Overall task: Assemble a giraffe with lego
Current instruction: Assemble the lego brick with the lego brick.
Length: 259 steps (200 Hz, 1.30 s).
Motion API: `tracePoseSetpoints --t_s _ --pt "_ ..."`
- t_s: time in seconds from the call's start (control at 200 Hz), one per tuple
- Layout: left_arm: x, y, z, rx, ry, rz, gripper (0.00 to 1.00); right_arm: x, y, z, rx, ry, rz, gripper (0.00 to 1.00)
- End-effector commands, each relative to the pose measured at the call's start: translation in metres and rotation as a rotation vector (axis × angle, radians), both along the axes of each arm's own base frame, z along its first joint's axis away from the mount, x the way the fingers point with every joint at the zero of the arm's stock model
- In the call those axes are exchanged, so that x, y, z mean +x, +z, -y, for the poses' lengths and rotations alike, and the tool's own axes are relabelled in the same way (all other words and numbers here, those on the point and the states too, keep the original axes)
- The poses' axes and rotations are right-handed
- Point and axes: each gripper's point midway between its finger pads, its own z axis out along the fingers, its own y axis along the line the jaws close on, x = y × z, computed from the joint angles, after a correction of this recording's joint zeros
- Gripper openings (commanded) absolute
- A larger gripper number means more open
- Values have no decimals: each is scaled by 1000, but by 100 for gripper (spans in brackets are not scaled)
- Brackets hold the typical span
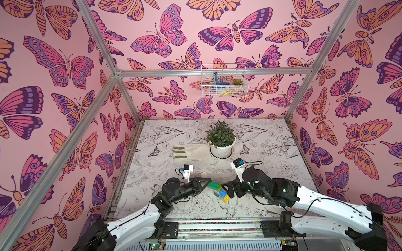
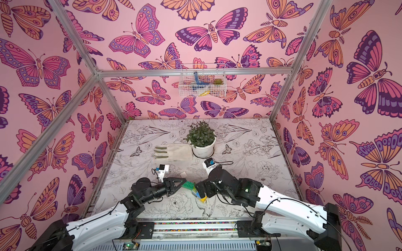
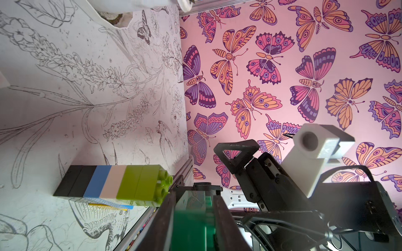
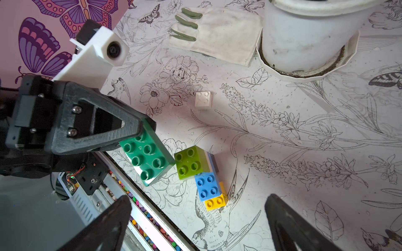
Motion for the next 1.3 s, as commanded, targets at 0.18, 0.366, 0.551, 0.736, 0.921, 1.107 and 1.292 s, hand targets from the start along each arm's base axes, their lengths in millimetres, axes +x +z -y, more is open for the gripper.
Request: tracePoseSetpoints --t_s 0.18,0.366,0.551,0.736,0.921,1.107,1.292 --pt "6 17 15 4 -181 49 0 -4 -10 19 -17 -63 -39 100" --pt "14 24 26 0 -281 48 0 -3 -6 23 -7 -80 -30 99" --pt "14 21 30 3 -311 40 0 0 -8 17 -7 -72 -27 99" --pt "10 11 25 16 -328 40 0 2 -14 4 -30 -43 -38 99" --pt "17 -1 25 -9 -348 30 0 3 -14 -1 -28 -34 -36 99" --pt "25 -7 30 -49 -381 20 0 5 -8 0 9 -48 -20 99" --pt "27 -10 32 -74 -406 0 0 5 -11 2 -3 -53 -26 100"
